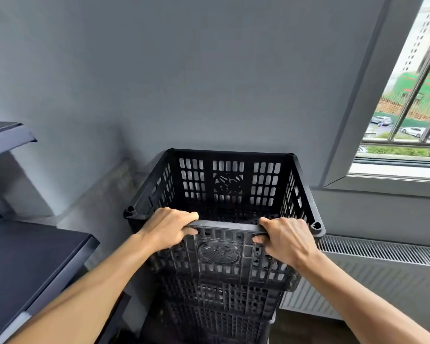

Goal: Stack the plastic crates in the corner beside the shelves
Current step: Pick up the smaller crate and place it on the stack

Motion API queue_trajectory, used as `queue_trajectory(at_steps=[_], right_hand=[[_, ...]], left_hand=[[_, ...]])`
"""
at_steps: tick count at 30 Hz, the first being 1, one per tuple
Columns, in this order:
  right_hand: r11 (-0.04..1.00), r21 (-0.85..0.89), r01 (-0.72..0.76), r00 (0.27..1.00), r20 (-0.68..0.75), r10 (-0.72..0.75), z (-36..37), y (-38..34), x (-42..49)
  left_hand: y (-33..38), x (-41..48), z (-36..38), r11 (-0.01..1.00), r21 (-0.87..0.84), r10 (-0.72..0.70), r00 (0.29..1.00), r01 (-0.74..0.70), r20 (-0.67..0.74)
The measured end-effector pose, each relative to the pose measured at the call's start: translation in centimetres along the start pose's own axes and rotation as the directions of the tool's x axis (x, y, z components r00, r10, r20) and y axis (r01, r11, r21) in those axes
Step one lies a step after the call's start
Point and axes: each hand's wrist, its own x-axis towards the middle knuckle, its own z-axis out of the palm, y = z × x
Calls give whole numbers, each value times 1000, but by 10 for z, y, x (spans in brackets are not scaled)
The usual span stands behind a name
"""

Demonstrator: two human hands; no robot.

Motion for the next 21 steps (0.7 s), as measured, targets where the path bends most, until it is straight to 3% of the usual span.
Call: queue_trajectory(at_steps=[21], right_hand=[[999, -39, -18, 998, 54, 20, 7, -18, 57]], left_hand=[[-66, 24, 23, 996, -74, 49, 998, -47, 28]])
